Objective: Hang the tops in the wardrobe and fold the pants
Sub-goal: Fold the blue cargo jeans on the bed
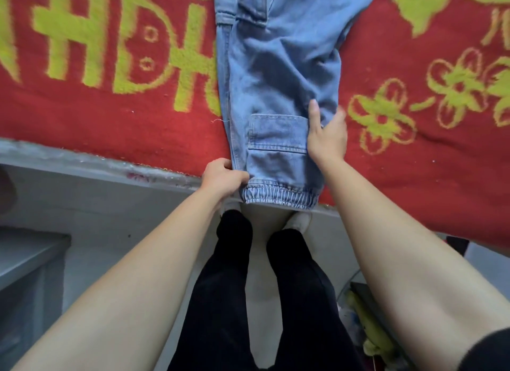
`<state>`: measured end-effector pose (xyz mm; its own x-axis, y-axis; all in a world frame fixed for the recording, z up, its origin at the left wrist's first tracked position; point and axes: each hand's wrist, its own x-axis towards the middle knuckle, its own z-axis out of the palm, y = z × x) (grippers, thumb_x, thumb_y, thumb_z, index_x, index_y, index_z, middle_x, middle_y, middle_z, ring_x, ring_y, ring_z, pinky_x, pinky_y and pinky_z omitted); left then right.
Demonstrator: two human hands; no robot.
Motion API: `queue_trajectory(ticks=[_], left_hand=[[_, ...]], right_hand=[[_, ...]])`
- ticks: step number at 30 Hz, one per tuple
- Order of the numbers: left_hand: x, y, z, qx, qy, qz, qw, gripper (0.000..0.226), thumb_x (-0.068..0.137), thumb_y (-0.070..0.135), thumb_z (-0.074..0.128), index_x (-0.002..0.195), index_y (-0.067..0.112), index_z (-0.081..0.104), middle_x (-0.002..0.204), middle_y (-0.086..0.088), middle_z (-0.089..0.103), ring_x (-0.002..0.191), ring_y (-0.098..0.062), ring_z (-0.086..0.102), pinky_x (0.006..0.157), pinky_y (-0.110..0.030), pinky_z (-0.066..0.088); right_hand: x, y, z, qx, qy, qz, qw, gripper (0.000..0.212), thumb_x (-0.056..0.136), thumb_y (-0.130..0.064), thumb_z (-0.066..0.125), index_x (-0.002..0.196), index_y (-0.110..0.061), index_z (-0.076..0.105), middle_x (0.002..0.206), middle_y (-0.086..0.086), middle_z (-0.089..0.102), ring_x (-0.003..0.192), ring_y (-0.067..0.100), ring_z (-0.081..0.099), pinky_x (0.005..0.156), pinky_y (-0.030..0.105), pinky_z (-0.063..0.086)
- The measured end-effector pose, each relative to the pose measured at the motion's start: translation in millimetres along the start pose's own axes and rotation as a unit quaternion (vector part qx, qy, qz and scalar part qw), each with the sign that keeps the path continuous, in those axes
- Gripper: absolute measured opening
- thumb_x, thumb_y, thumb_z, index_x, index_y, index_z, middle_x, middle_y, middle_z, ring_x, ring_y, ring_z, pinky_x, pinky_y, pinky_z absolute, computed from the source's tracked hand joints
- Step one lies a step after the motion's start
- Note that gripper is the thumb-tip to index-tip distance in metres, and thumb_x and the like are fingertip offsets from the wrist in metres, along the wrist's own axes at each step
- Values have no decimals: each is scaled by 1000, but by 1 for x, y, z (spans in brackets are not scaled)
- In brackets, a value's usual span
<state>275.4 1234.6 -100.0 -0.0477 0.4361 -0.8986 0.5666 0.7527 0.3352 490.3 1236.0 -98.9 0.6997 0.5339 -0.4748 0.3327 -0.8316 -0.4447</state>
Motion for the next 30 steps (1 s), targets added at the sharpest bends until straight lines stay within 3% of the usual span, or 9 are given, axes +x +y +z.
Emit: queue_trajectory(ticks=[3, 8, 11, 13, 15, 17, 20, 25, 30], left_hand=[[-11, 3, 2, -28, 20, -4, 999, 19, 46, 21, 62, 62, 13, 58, 61, -1, 58, 59, -21, 54, 56, -39, 48], [-22, -22, 1, 34, 45, -29, 998, 12, 63, 16, 57, 73, 12, 65, 75, -4, 63, 77, -27, 61, 67, -31, 45], [-20, -44, 1, 67, 24, -58, 996, 37, 54, 23, 53, 84, 8, 69, 93, -15, 71, 93, -32, 66, 77, -38, 53], [-19, -49, 0, 102, 14, -56, 993, 41, 56, 27, 53, 90, 12, 69, 98, -12, 71, 93, -31, 65, 78, -34, 51], [-18, -44, -3, 130, 8, -38, 991, 42, 61, 30, 56, 100, 16, 66, 100, -6, 69, 95, -29, 62, 84, -34, 51], [-16, -33, -9, 124, 17, -7, 992, 36, 74, 26, 61, 107, 15, 57, 101, -4, 65, 95, -26, 60, 86, -37, 50], [-14, -11, -25, 84, 38, 39, 995, 32, 82, 19, 61, 112, 14, 48, 102, -5, 62, 99, -26, 59, 86, -39, 48], [-11, 41, -48, 146, 120, 143, 971, 43, 85, 29, 58, 126, 19, 49, 118, -4, 58, 105, -27, 57, 93, -40, 45], [19, 111, -44, 114, 140, 238, 954, 41, 90, 37, 58, 124, 16, 53, 119, -5, 58, 106, -26, 59, 95, -44, 46]], right_hand=[[-22, 35, -2, -10, -90, 39, 995, 48, 100, -60, 36, 94, -12, 42, 89, 8, 53, 91, 29, 51, 74, 36, 30], [-54, 50, 9, -59, -137, 51, 988, 42, 103, -52, 34, 93, -13, 46, 87, 7, 51, 85, 25, 42, 74, 34, 26], [-73, 64, 11, -62, -137, 54, 987, 41, 103, -49, 37, 90, -12, 45, 80, 6, 51, 84, 30, 48, 71, 35, 26], [-80, 66, 11, -84, -118, 43, 988, 38, 102, -48, 41, 94, -11, 46, 91, 11, 58, 93, 36, 55, 71, 36, 30], [-80, 59, 7, -94, -89, 30, 991, 38, 99, -43, 51, 118, -10, 47, 120, 16, 56, 111, 38, 55, 79, 40, 37], [-73, 45, -1, -84, -67, 0, 994, 68, 92, -29, 62, 148, -15, 27, 143, 14, 39, 128, 36, 46, 96, 42, 40], [-56, 17, -20, -124, -67, -86, 986, 95, 80, -13, 60, 157, -22, 7, 159, 13, 14, 142, 34, 24, 112, 43, 30], [-17, -34, -42, -143, -47, -181, 972, 71, 85, -16, 52, 152, -8, 29, 157, 16, 26, 143, 34, 25, 117, 39, 19], [37, -87, -44, -59, -28, -215, 974, 50, 92, -11, 52, 140, 0, 46, 137, 19, 51, 128, 32, 48, 112, 35, 31]])
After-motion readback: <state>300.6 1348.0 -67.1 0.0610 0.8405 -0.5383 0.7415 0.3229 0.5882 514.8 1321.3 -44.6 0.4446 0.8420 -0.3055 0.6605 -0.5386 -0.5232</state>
